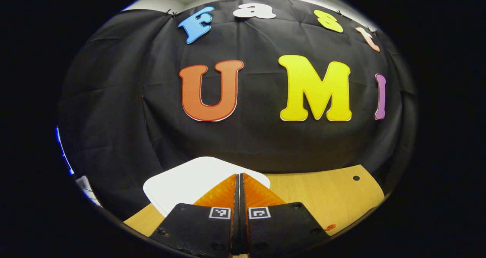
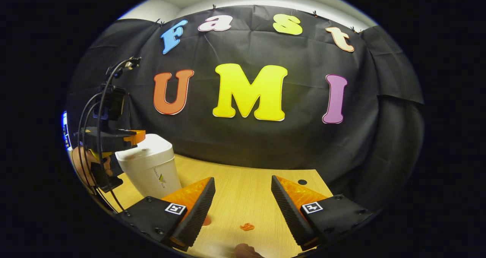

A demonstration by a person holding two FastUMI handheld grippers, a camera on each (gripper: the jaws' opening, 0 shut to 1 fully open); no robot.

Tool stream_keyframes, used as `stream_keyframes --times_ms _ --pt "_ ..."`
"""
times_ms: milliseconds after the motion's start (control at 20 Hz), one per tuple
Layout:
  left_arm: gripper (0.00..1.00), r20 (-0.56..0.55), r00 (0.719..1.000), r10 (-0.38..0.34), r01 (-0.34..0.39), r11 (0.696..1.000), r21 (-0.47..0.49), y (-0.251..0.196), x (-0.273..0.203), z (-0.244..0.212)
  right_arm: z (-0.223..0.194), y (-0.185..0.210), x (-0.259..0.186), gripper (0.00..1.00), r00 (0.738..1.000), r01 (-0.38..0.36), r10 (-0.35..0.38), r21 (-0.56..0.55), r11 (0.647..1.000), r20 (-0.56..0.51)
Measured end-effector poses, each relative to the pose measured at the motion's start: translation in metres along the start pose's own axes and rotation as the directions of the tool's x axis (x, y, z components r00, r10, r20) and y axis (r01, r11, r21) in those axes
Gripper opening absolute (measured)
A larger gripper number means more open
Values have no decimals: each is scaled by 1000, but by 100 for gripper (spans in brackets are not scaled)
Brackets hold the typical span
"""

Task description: Press the lid of the desktop garbage bin to open it, pick up the crumpled paper on the desktop and throw it into the bin, then pick up the pop can on the desktop and drop it into the bin, and finally close the garbage bin lid.

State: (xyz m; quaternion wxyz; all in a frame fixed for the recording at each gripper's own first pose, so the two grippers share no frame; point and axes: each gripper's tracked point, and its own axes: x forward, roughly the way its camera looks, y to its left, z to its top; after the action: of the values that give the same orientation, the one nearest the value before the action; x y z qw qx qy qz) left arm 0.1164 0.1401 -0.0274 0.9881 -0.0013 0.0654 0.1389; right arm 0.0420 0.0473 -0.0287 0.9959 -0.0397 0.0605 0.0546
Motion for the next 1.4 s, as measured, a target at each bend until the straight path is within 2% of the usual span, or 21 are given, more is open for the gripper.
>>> stream_keyframes --times_ms 450,700,900,1050,1250,1400 --pt "3 -119 992 49 -55 997 -46 18 16 -27 -14 -11 4 94 999 18 -17 11 1000 -38" --pt "4 -133 990 52 -60 997 -53 16 15 -33 -21 -18 7 94 998 24 -23 20 999 -62" --pt "4 -140 988 59 -74 992 -102 15 17 -33 -27 -22 11 94 997 11 -8 37 999 -82" --pt "4 -171 982 79 -97 990 -100 17 16 -36 -28 -28 13 94 997 2 1 44 999 -82" --pt "4 -141 984 106 -124 984 -131 18 16 -32 -30 -35 16 94 996 -23 28 59 998 -82" --pt "3 -132 985 111 -126 986 -111 17 14 -25 -30 -36 15 94 995 -57 62 58 997 -76"
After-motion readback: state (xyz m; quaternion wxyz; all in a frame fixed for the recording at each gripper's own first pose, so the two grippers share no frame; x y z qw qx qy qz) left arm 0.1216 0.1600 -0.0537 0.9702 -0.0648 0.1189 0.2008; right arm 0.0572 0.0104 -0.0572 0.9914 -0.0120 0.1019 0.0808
